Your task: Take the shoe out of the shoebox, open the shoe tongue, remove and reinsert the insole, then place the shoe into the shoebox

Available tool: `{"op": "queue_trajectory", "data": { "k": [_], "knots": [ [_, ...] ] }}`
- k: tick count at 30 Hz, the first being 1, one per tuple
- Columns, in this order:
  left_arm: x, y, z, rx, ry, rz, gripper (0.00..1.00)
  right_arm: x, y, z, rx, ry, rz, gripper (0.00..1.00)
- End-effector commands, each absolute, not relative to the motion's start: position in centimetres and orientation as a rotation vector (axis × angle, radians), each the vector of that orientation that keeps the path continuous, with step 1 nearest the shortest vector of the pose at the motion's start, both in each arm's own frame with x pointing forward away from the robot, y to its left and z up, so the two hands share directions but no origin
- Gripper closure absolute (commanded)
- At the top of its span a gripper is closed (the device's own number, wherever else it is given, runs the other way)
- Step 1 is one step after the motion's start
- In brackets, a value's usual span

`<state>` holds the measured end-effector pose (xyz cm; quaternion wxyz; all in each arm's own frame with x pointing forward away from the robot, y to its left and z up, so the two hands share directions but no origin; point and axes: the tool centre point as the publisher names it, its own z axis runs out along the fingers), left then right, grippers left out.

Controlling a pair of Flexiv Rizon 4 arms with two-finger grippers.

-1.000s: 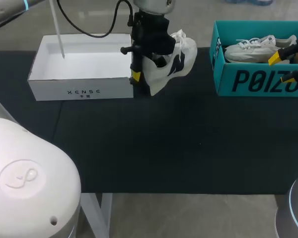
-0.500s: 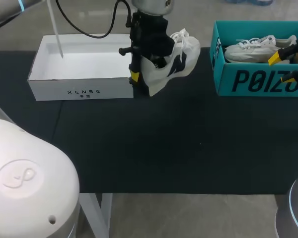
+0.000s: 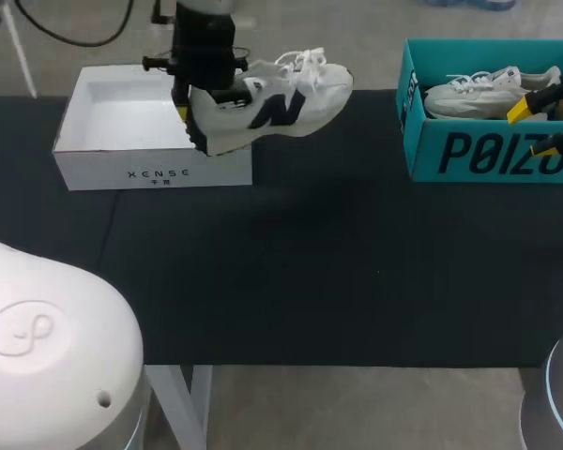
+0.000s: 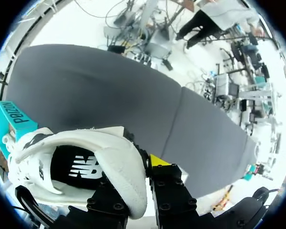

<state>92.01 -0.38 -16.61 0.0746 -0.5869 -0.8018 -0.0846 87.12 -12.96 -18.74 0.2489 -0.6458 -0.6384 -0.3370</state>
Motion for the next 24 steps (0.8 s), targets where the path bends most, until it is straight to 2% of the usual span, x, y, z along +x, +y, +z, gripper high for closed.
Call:
{"op": "queue_trajectory", "data": {
  "k": [1,12,16,24],
  "knots": [
    [91.9,1.5,-16.2,-1.836,-2.464,-0.152,1.0,87.1,-12.9,-18.7,-1.763,-1.74,-0.914,0.0],
    [91.9,1.5,-16.2,-1.836,-2.464,-0.152,1.0,87.1,-12.9,-18.7,-1.763,-1.74,-0.914,0.0],
    [93.3,3.1,-17.5,-2.02,-2.286,-0.212,1.0,87.1,-12.9,-18.7,-1.763,-1.74,-0.914,0.0],
    [96.5,8.3,-17.3,-2.423,-1.929,-0.024,1.0,87.1,-12.9,-18.7,-1.763,-1.74,-0.914,0.0]
  ]
}}
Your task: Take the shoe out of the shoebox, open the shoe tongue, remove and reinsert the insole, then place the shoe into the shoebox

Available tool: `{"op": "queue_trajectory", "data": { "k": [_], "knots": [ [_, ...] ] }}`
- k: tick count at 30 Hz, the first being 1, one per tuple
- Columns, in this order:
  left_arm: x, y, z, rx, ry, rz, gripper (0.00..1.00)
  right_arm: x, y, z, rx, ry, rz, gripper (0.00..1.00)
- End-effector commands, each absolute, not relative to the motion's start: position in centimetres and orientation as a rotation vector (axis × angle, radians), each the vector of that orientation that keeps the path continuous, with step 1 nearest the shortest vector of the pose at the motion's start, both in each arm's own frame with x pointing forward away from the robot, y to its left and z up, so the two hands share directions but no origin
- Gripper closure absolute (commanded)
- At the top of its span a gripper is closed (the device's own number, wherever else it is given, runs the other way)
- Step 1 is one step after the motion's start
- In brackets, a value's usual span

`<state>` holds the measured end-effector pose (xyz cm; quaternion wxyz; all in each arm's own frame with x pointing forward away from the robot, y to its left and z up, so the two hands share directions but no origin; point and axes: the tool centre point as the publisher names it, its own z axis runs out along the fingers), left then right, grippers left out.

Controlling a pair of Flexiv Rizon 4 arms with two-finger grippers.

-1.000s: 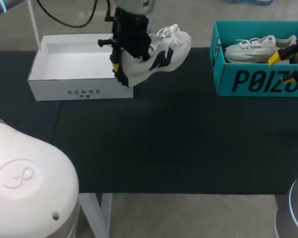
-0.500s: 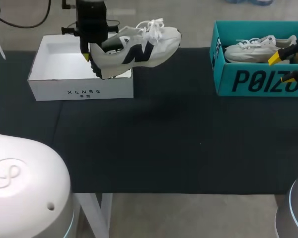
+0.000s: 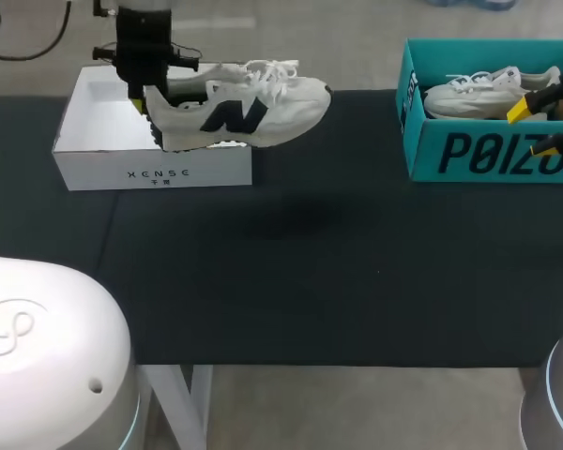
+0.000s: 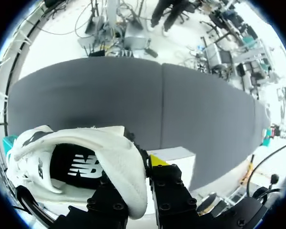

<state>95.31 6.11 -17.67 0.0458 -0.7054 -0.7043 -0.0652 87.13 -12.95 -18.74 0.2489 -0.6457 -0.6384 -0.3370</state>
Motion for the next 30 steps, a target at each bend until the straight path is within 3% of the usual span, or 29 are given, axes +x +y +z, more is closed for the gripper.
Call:
{"op": "queue_trajectory", "data": {
  "k": [1,13,15,19,30],
  "knots": [
    [96.5,8.3,-17.3,-2.423,-1.929,-0.024,1.0,87.1,-12.9,-18.7,-1.763,-1.74,-0.914,0.0],
    [96.5,8.3,-17.3,-2.423,-1.929,-0.024,1.0,87.1,-12.9,-18.7,-1.763,-1.74,-0.914,0.0],
    [97.4,9.0,-17.7,-2.441,-1.994,-0.172,1.0,87.1,-12.9,-18.7,-1.763,-1.74,-0.914,0.0],
    [99.5,11.6,-18.6,-2.577,-1.823,0.005,1.0,87.1,-12.9,-18.7,-1.763,-1.74,-0.914,0.0],
    [104.9,16.7,-19.9,-2.673,-1.561,-0.204,1.0,87.1,-12.9,-18.7,-1.763,-1.74,-0.914,0.0]
  ]
}}
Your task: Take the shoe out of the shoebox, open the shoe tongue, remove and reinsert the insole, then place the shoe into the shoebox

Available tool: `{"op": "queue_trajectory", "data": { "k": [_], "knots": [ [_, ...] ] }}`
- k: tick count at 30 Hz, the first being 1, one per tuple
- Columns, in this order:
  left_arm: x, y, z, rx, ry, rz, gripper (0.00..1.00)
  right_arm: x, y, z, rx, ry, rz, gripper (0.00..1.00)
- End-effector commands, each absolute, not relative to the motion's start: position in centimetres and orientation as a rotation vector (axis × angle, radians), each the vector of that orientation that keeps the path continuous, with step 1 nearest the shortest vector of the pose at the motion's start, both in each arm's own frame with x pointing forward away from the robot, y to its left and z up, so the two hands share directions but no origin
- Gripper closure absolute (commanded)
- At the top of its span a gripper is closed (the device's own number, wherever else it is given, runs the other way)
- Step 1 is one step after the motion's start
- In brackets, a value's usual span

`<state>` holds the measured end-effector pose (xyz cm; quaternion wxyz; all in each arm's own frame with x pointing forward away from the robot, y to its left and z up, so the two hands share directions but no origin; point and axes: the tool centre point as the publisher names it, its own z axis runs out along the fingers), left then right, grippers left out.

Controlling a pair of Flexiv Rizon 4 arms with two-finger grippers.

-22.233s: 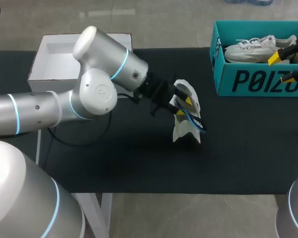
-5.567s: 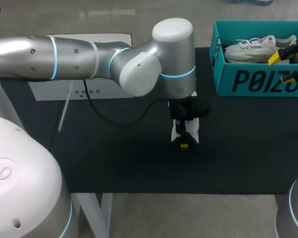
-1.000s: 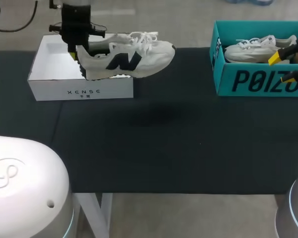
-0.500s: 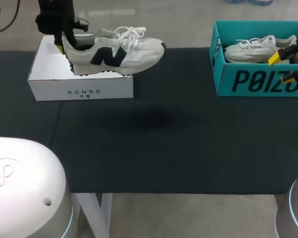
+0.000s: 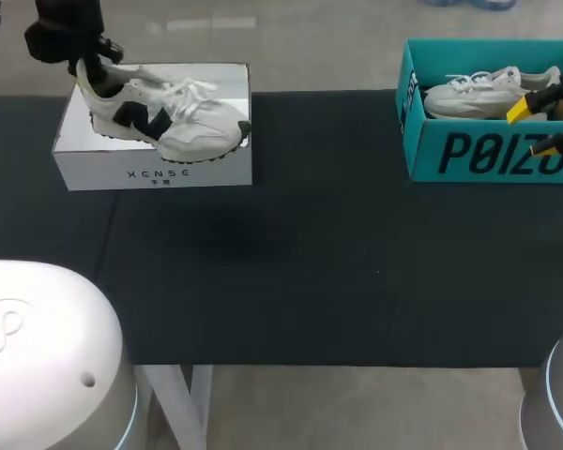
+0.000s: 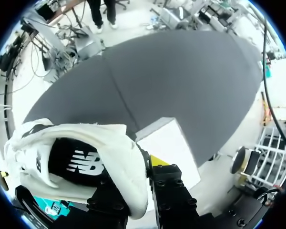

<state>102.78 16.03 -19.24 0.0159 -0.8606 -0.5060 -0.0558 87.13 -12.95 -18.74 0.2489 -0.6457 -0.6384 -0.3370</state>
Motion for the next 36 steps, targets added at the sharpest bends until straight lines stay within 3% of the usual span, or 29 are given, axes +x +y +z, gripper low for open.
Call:
{"op": "queue_trajectory", "data": {
  "k": [1,24,36],
  "knots": [
    [105.3,16.9,-20.1,-2.684,-1.571,-0.197,1.0,87.1,-12.9,-18.7,-1.763,-1.74,-0.914,0.0],
    [112.6,21.7,-25.5,-2.263,-2.08,-0.322,1.0,87.1,-12.9,-18.7,-1.763,-1.74,-0.914,0.0],
    [113.0,22.2,-29.9,-2.287,-2.036,-0.224,1.0,87.1,-12.9,-18.7,-1.763,-1.74,-0.914,0.0]
  ]
}}
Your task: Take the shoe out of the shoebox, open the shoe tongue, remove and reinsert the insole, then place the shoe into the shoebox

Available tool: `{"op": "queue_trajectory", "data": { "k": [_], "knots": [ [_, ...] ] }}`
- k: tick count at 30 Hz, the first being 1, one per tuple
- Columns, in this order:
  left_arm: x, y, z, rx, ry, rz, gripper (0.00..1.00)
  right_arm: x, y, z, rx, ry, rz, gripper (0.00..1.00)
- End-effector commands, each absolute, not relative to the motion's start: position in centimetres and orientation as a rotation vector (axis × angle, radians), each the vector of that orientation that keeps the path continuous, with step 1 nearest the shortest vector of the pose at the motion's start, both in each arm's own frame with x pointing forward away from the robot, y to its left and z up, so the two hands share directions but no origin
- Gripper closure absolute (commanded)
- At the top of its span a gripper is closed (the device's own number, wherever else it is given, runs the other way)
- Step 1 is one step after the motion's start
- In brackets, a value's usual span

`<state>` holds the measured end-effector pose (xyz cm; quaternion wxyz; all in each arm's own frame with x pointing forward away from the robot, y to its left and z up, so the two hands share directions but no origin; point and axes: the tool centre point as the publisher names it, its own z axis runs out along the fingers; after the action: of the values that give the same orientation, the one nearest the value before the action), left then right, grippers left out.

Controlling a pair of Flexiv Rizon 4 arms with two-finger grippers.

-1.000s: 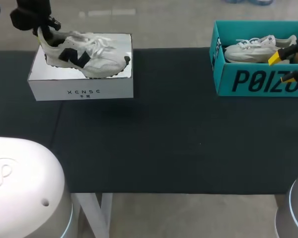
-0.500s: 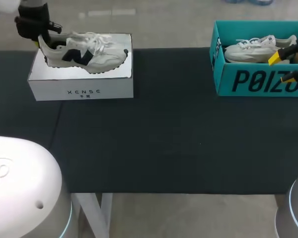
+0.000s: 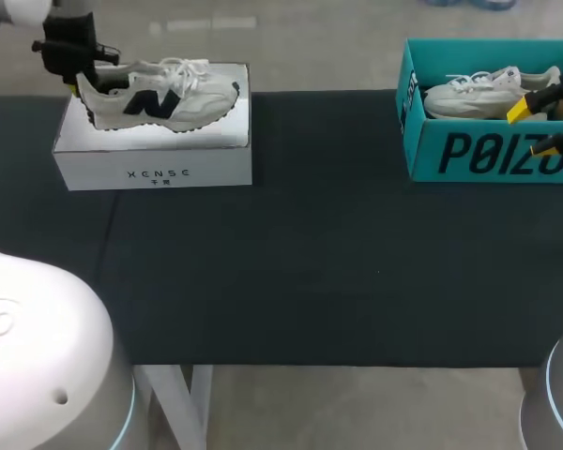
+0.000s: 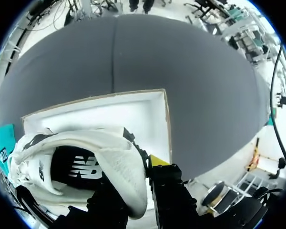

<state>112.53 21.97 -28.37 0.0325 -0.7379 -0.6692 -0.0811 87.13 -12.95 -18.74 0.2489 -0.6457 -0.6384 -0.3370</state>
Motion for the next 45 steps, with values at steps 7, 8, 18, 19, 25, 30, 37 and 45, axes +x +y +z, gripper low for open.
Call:
{"op": "queue_trajectory", "data": {
  "k": [7,8,18,19,25,30,37,45],
  "knots": [
    [112.3,22.3,-33.1,-2.226,-2.057,-0.212,1.0,87.1,-12.9,-18.7,-1.763,-1.74,-0.914,0.0],
    [112.2,22.2,-33.3,-2.219,-2.06,-0.215,1.0,87.1,-12.9,-18.7,-1.763,-1.74,-0.914,0.0],
    [111.5,22.5,-35.1,-2.195,-2.029,-0.143,1.0,87.1,-12.9,-18.7,-1.763,-1.74,-0.914,0.0],
    [111.4,22.5,-35.1,-2.19,-2.025,-0.145,1.0,87.1,-12.9,-18.7,-1.763,-1.74,-0.914,0.0],
    [110.7,22.4,-33.7,-2.171,-2.049,-0.169,0.0,87.1,-12.9,-18.7,-1.763,-1.74,-0.914,0.0],
    [111.1,22.3,-30.2,-2.148,-2.155,-0.224,0.0,87.1,-12.9,-18.7,-1.763,-1.74,-0.914,0.0],
    [111.5,22.1,-24.2,-1.804,-2.47,-0.099,0.0,87.1,-12.9,-18.7,-1.763,-1.74,-0.914,0.0],
    [110.2,22.1,-21.9,-1.567,-2.561,0.094,0.0,89.4,-14.3,-17.9,-1.782,-1.79,-0.865,0.0]
  ]
}}
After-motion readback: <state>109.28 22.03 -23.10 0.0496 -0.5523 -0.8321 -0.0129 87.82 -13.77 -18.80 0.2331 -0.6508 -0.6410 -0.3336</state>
